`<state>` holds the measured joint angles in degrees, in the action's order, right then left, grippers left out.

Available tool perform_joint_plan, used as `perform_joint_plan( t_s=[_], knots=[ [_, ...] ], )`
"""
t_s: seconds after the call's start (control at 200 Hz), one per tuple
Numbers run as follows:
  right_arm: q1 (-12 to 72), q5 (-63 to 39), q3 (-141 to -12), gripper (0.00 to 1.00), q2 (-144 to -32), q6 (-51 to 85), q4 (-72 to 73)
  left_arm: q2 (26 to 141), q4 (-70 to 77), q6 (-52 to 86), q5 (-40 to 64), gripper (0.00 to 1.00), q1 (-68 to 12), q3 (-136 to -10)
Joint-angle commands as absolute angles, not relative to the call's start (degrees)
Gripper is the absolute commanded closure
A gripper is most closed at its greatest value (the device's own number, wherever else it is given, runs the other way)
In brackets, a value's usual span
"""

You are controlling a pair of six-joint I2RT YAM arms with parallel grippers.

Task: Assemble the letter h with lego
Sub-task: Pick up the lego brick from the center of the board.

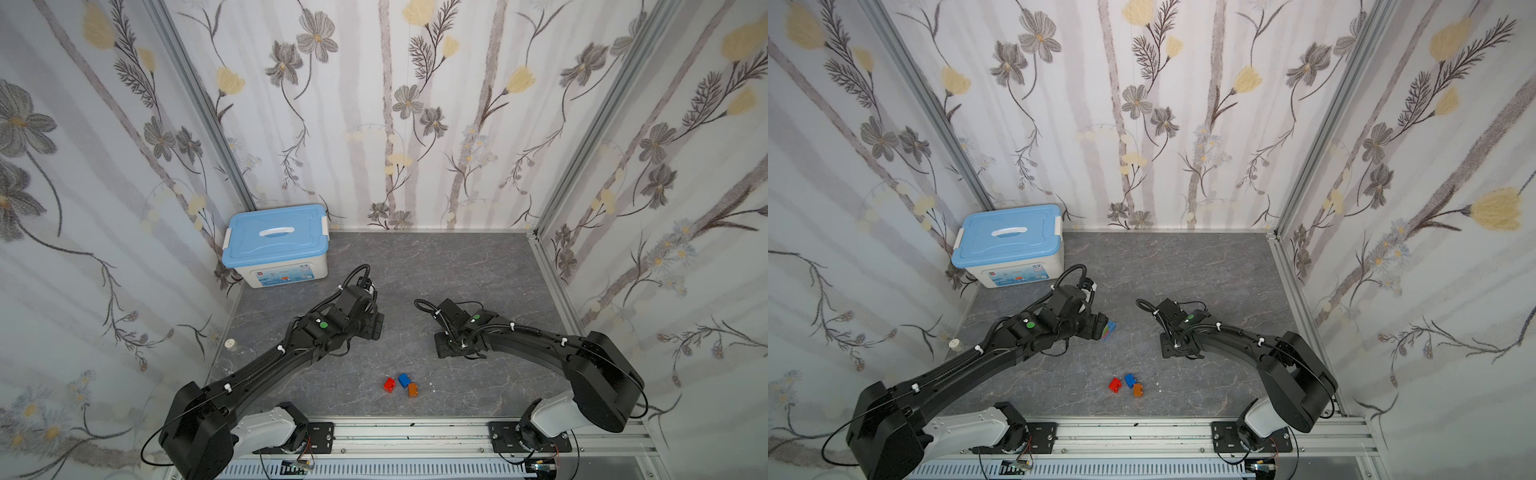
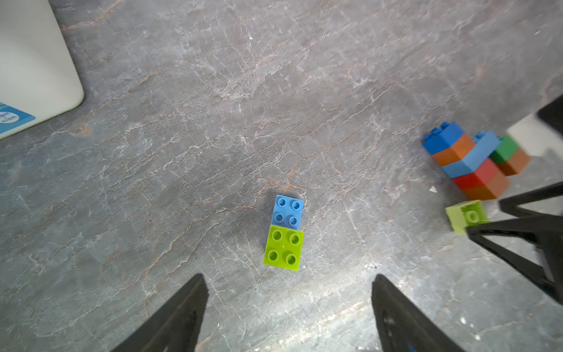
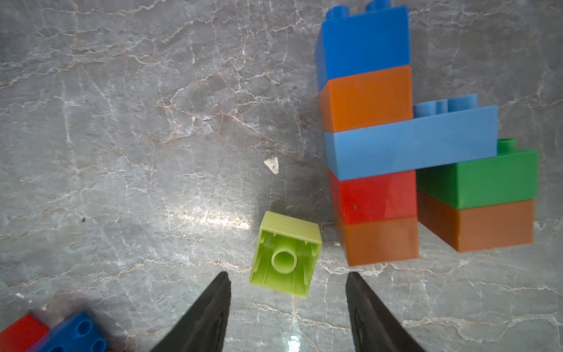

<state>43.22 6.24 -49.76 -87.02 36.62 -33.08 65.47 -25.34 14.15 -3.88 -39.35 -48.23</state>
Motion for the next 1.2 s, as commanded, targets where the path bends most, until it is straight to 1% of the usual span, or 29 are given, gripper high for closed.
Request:
perform_joint_plan(
  t_s=[0.0, 0.12, 0.22, 0.265, 0.345, 0.42, 0.47, 0.49, 0.575, 0.594, 0.699, 0.754, 0.869, 0.999, 1.104, 1.194],
  knots=[
    [43.3, 8.1, -49.9, 0.42, -88.5, 38.7, -30.8, 62.7, -29.6, 17.8, 1.1, 0.09, -39.2, -47.5],
    [43.3, 8.4, -49.7, 0.48, -90.5, 39.0, -29.3, 63.2, -29.9, 21.9, 6.5, 0.1, -39.6, -47.6],
    [43.3, 7.4, -49.4, 0.53, -91.2, 39.4, -28.0, 63.1, -30.2, 24.5, 7.7, 0.1, -39.7, -47.0],
    [43.3, 7.1, -49.2, 0.57, -93.1, 39.5, -27.6, 62.9, -30.1, 25.2, 8.1, 0.1, -39.7, -46.7],
    [43.4, 7.6, -49.0, 0.59, -92.9, 39.4, -27.4, 62.4, -30.2, 26.6, 8.9, 0.11, -39.6, -46.6],
    [43.4, 8.2, -48.7, 0.64, -92.1, 38.9, -27.6, 61.8, -29.9, 27.5, 10.2, 0.11, -39.7, -46.5],
    [43.3, 8.2, -48.5, 0.65, -92.0, 38.6, -27.3, 61.2, -28.9, 28.2, 12.3, 0.11, -39.8, -46.0],
    [43.3, 8.2, -48.3, 0.65, -89.9, 38.5, -27.2, 60.9, -28.6, 28.5, 13.1, 0.11, -39.7, -45.8],
    [43.3, 6.9, -47.9, 0.66, -87.4, 37.4, -26.4, 59.4, -27.4, 30.2, 14.8, 0.11, -39.8, -44.5],
    [43.3, 6.5, -47.8, 0.67, -86.7, 37.2, -26.2, 59.1, -27.2, 30.7, 15.0, 0.11, -39.9, -44.2],
    [43.3, 3.9, -47.3, 0.68, -82.6, 35.7, -24.8, 58.4, -28.0, 31.7, 16.9, 0.13, -41.1, -42.9],
    [43.3, 2.7, -46.9, 0.68, -80.3, 35.0, -23.6, 59.2, -30.0, 31.7, 15.6, 0.15, -43.3, -43.1],
    [43.4, 1.2, -45.8, 0.68, -75.5, 33.6, -20.0, 62.4, -33.6, 32.5, 9.1, 0.17, -50.1, -44.5],
    [43.2, 2.5, -44.0, 0.68, -70.5, 33.0, -16.5, 66.7, -35.5, 33.7, 2.0, 0.18, -57.1, -46.3],
    [43.3, 4.1, -43.8, 0.68, -68.0, 32.4, -16.4, 70.6, -38.2, 34.0, -2.8, 0.21, -60.6, -47.8],
    [43.3, 5.2, -43.7, 0.68, -66.9, 32.2, -16.8, 74.3, -38.1, 33.8, -4.0, 0.25, -62.3, -48.1]
  ],
)
